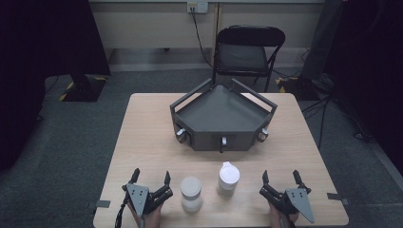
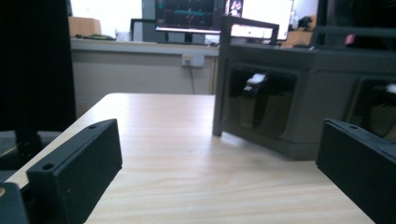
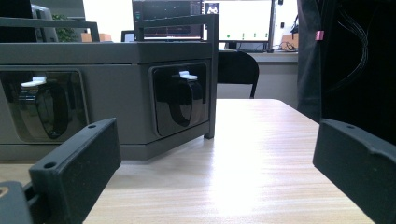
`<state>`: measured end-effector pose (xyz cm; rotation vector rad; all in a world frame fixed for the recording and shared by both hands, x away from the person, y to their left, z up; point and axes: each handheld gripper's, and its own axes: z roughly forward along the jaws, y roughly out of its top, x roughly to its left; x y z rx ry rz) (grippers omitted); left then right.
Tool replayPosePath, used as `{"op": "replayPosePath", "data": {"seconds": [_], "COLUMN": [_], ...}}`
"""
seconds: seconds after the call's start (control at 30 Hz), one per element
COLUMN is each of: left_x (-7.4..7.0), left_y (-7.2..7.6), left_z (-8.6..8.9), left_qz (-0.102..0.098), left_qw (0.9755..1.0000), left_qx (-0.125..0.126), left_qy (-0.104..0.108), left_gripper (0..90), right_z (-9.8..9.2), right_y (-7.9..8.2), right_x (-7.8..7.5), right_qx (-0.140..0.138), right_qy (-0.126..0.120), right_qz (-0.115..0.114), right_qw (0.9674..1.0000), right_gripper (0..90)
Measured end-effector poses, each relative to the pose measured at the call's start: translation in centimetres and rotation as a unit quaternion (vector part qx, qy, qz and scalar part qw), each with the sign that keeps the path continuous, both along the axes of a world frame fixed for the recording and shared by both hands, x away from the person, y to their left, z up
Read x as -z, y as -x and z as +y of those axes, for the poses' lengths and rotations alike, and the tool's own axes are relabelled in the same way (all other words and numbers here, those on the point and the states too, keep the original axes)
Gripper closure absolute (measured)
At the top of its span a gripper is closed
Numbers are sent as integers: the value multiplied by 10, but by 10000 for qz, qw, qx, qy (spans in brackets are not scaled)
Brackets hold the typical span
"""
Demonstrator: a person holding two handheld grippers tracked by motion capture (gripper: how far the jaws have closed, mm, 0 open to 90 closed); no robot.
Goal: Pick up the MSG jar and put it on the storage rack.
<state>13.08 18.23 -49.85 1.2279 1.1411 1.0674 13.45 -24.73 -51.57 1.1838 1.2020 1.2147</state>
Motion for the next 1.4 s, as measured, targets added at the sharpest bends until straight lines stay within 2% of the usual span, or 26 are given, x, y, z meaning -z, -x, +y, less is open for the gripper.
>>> {"op": "replayPosePath", "data": {"seconds": [0.13, 0.53, 0.87, 0.97, 1.0, 1.1, 1.23, 1.3, 1.4], "left_x": [-12, -36, -52, -56, -59, -61, -61, -60, -58], "left_y": [4, 10, 18, 20, 19, 20, 26, 24, 23], "left_z": [1, 3, 0, -4, -5, -8, -24, -25, -30], "left_qz": [-5, -195, -294, -353, -342, -332, -307, -183, -122], "left_qw": [9999, 9991, 9969, 9957, 9945, 9937, 9946, 9931, 9919], "left_qx": [100, 373, 723, 856, 989, 1066, 962, 1145, 1244], "left_qy": [85, 66, 102, 30, 24, -57, -244, -158, -201], "left_gripper": [3, 3, 4, 6, 6, 13, 22, 24, 28], "right_z": [0, 0, 1, 1, 1, 1, 2, 2, 2], "right_y": [0, 0, 0, 0, 0, 0, 0, 0, 0], "right_x": [0, 0, 0, 0, 0, 0, 0, 0, 0], "right_qx": [-1, -4, 28, 28, 28, 28, 48, 48, 47], "right_qy": [1, -1, 0, 0, 0, 0, -2, -1, -1], "right_qz": [2, 3, 1, 1, 2, 2, 3, 1, 2], "right_qw": [10000, 10000, 10000, 10000, 10000, 10000, 10000, 10000, 10000], "right_gripper": [0, 0, 0, 0, 0, 0, 0, 0, 0]}}
